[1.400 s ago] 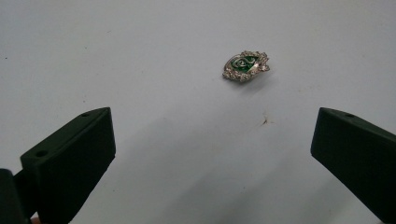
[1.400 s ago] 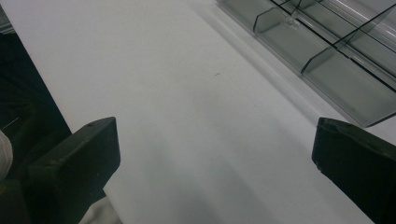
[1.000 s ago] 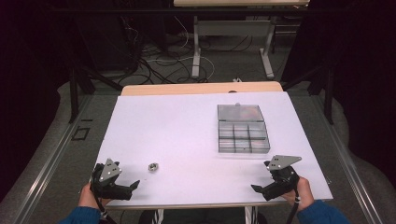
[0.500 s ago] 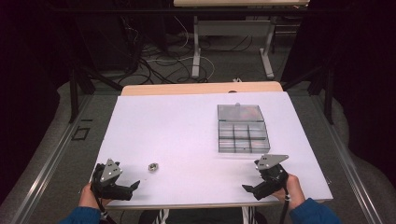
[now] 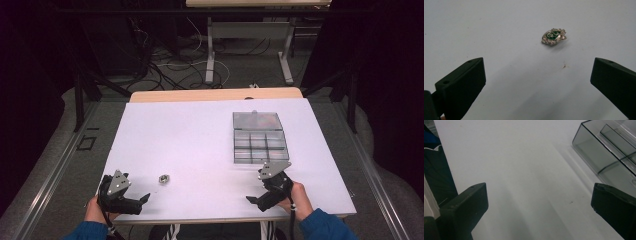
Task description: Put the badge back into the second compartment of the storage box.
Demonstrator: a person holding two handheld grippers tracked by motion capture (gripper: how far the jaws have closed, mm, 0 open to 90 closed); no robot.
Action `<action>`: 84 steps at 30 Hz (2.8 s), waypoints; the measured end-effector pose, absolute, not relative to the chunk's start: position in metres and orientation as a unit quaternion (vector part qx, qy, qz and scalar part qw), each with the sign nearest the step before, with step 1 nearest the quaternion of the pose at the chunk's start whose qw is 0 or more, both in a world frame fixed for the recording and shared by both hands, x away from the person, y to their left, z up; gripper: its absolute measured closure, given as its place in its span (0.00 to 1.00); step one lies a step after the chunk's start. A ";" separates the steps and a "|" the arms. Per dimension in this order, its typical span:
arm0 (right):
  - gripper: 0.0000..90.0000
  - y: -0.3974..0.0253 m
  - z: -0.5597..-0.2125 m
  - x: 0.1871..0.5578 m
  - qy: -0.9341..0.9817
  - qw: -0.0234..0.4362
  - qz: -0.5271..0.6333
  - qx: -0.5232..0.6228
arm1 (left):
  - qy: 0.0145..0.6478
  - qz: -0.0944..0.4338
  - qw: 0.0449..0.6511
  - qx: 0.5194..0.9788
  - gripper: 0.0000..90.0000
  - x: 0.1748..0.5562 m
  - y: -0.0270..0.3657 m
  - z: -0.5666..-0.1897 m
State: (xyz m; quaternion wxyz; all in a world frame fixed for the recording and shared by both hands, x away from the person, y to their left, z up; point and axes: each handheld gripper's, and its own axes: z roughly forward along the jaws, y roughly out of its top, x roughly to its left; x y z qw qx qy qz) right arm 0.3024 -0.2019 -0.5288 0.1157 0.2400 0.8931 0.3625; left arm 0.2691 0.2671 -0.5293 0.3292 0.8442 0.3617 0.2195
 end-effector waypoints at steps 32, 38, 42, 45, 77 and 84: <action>0.01 -0.116 -0.523 0.337 0.895 0.089 0.394 0.191 | 0.359 0.225 0.328 0.844 0.00 0.267 0.268 -0.529; 0.01 -0.091 -0.526 0.344 0.899 0.087 0.390 0.178 | 0.360 0.217 0.328 0.846 0.00 0.267 0.269 -0.529; 0.00 -0.078 -0.530 0.347 0.901 0.083 0.391 0.170 | 0.357 0.224 0.327 0.846 0.00 0.267 0.269 -0.528; 0.00 -0.065 -0.533 0.348 0.901 0.076 0.393 0.166 | 0.361 0.221 0.331 0.844 0.00 0.268 0.268 -0.530; 0.08 0.029 -0.547 0.363 0.910 0.063 0.400 0.092 | 0.352 0.208 0.328 0.852 0.00 0.272 0.265 -0.530; 0.21 0.041 -0.550 0.361 0.913 0.078 0.392 0.079 | 0.353 0.212 0.330 0.849 0.00 0.272 0.264 -0.531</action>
